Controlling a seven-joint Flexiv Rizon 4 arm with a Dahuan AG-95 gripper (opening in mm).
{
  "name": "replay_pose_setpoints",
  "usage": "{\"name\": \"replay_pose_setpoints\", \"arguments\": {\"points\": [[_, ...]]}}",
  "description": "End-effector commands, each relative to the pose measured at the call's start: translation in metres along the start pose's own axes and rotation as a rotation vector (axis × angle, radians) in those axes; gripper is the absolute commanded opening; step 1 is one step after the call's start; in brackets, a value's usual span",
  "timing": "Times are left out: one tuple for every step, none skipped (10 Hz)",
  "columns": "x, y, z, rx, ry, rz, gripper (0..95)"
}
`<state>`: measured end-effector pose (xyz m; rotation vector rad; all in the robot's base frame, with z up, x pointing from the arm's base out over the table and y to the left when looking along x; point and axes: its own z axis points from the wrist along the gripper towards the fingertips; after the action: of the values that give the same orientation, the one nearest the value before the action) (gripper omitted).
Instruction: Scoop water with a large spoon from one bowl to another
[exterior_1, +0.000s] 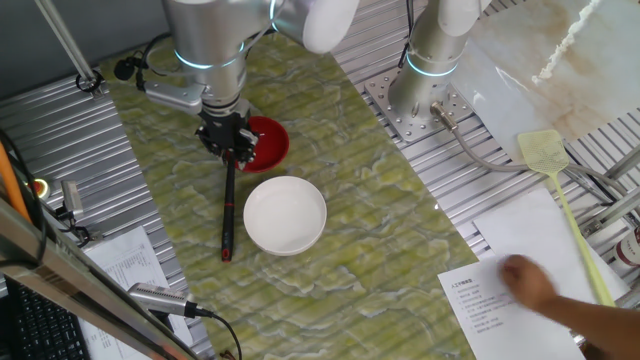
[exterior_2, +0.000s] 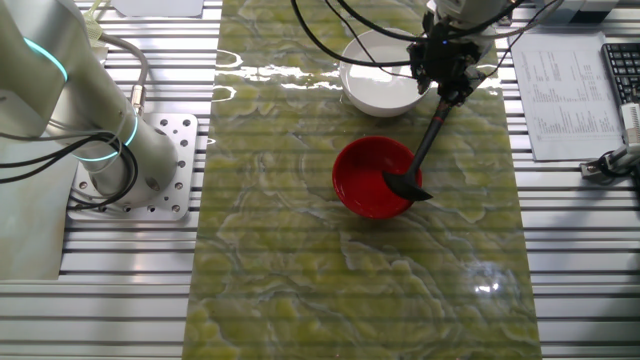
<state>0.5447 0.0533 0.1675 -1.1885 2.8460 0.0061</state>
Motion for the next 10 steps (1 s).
{"name": "replay_pose_setpoints", "arguments": {"points": [[0.001,-0.001,0.0,0.014,0.019,-0.001,19.0],[0.001,-0.001,0.0,0.024,0.03,-0.002,19.0],[0.001,-0.001,0.0,0.025,0.029,-0.003,0.0],[0.0,-0.001,-0.001,0.023,0.024,0.009,0.0],[0.0,-0.001,-0.003,0.028,0.028,0.047,0.0],[0.0,-0.001,-0.005,0.032,0.026,0.082,0.0],[-0.002,0.0,-0.013,0.04,0.017,0.175,0.0],[-0.003,0.001,-0.02,0.043,0.019,0.246,0.0],[-0.004,0.002,-0.029,0.061,0.037,0.342,0.0],[-0.005,0.003,-0.036,0.082,0.041,0.46,0.0]]}}
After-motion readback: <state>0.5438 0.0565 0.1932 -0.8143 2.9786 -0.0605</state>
